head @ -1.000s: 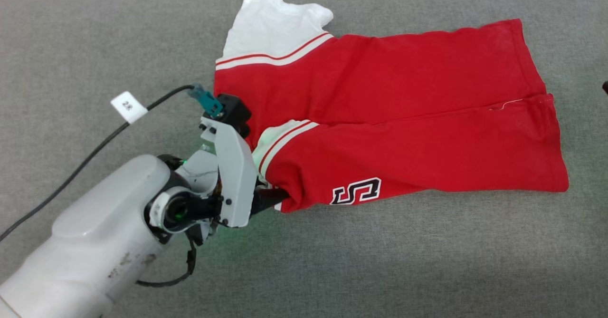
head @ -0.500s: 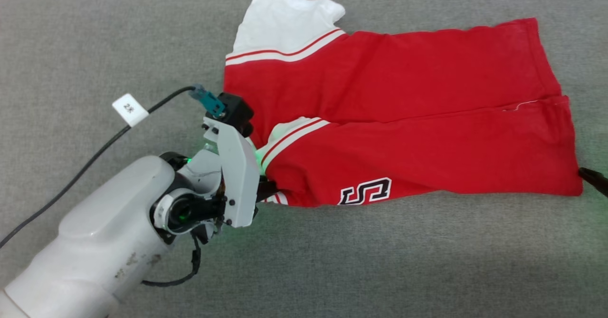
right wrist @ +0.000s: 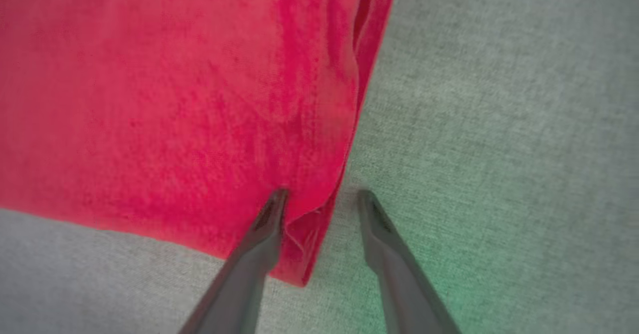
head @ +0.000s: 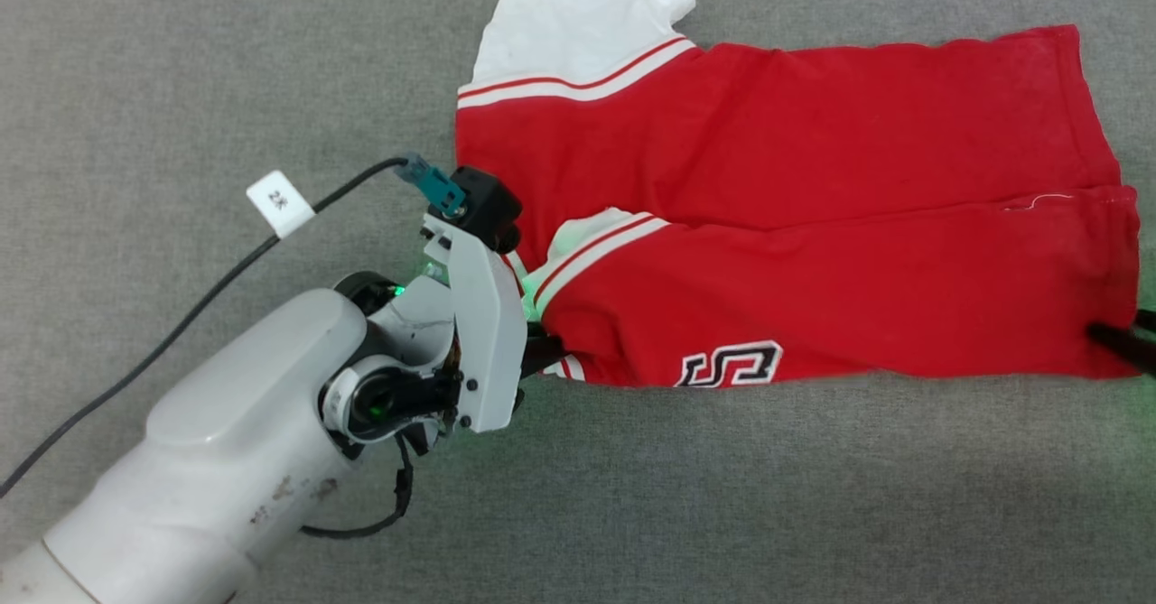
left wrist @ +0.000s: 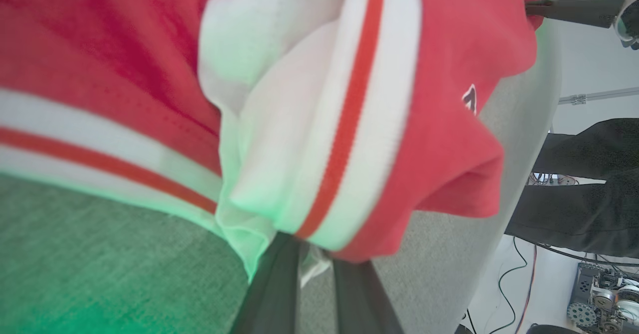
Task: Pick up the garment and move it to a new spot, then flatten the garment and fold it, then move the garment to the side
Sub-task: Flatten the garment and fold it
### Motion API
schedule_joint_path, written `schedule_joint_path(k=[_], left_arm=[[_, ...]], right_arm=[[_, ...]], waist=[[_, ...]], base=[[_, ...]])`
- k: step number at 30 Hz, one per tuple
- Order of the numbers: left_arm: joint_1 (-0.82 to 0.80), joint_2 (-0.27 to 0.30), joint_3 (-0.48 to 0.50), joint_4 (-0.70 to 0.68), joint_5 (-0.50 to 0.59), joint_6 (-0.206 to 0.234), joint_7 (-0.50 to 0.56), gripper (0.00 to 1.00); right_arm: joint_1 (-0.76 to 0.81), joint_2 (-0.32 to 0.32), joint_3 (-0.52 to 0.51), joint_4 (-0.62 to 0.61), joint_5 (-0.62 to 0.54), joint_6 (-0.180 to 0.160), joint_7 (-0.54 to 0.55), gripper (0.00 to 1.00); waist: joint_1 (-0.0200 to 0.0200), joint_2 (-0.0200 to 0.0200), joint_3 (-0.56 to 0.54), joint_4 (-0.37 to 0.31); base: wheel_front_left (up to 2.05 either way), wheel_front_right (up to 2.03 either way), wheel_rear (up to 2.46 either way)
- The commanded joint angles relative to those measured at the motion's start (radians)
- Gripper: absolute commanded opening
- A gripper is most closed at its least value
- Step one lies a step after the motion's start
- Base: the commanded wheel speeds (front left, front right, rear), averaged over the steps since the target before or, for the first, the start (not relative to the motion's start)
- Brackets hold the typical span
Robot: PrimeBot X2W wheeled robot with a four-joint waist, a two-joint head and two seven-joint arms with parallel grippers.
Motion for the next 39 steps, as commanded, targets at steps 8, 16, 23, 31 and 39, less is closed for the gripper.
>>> schedule_joint_path(k=[8,16,23,31,39], left_arm=[[0.089,0.051,-0.009,-0.048,0.026,-0.018,-0.067,0.00],[0.175,0.135,-0.004,-0.206,0.064,0.026,-0.140,0.00],[0.243,0.185,-0.008,-0.314,0.090,0.073,-0.184,0.00],[0.300,0.227,-0.007,-0.408,0.098,0.124,-0.211,0.00],[0.333,0.256,-0.004,-0.455,0.079,0.144,-0.211,0.00]], right_arm=[[0.063,0.000,0.014,0.010,0.046,-0.002,-0.046,0.00],[0.161,-0.047,-0.005,-0.041,0.086,-0.002,-0.095,0.00],[0.233,-0.078,-0.013,-0.101,0.092,-0.002,-0.102,0.00],[0.325,-0.108,-0.050,-0.168,0.090,-0.002,-0.123,0.00],[0.363,-0.110,-0.097,-0.168,0.095,-0.002,-0.115,0.00]], waist=[[0.0000,-0.0001,-0.053,0.007],[0.0000,-0.0001,-0.086,0.017],[0.0000,-0.0001,-0.090,0.013],[0.0000,-0.0001,-0.098,0.006],[0.0000,-0.0001,-0.114,-0.001]], base=[[0.00,0.00,0.00],[0.00,0.00,0.00],[0.00,0.00,0.00],[0.00,0.00,0.00],[0.00,0.00,0.00]])
